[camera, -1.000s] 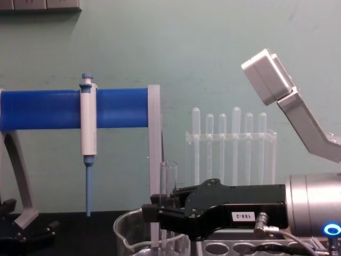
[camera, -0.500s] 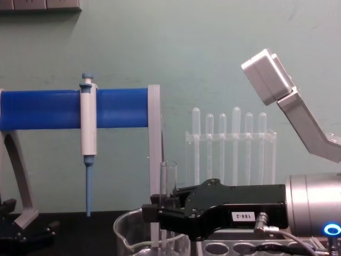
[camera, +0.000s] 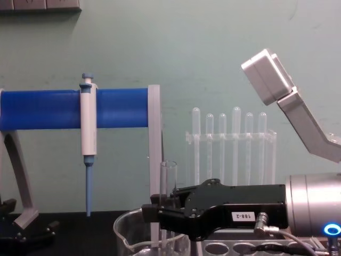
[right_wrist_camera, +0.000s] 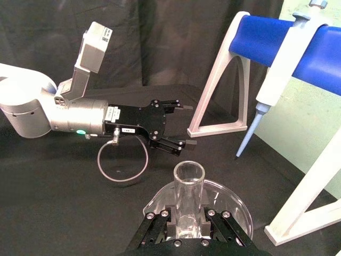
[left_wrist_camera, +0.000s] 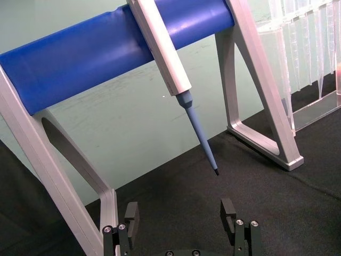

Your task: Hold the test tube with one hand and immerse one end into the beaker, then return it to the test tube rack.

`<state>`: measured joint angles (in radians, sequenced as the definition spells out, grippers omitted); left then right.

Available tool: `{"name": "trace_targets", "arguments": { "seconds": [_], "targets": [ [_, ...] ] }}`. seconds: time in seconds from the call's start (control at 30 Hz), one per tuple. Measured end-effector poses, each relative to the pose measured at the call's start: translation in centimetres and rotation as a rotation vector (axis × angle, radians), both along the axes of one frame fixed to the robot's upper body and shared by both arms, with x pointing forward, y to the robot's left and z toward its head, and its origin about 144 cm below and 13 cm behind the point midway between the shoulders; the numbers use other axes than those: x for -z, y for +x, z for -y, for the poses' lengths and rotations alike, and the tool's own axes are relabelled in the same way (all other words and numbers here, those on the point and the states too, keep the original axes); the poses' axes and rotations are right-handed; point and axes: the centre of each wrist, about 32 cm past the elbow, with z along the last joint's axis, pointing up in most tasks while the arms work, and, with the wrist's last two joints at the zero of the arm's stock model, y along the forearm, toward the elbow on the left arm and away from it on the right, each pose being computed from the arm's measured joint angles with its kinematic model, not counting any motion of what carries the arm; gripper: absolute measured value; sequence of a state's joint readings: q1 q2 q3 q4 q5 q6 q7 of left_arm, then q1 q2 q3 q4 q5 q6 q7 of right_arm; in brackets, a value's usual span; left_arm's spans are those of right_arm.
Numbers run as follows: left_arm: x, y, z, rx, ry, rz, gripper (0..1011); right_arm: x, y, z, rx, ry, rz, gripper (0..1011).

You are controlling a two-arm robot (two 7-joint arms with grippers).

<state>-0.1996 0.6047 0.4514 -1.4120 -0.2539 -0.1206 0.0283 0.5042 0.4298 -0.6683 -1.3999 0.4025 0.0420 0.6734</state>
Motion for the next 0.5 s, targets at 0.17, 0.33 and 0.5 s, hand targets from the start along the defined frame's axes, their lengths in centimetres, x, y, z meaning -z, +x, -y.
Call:
{"name": "trace_targets", "arguments": {
  "seconds": [0.17,0.33,0.5],
  "targets": [
    [0.00,0.00,0.00,0.000,0.000,0.000,1000,0.00,0.00,0.00,0.000,0.000,0.000,226],
    [0.00,0.00,0.00,0.000,0.000,0.000,1000,0.00,0.00,0.00,0.000,0.000,0.000,226],
    [0.00,0.00,0.00,0.000,0.000,0.000,1000,0.00,0.00,0.00,0.000,0.000,0.000,226]
  ]
}}
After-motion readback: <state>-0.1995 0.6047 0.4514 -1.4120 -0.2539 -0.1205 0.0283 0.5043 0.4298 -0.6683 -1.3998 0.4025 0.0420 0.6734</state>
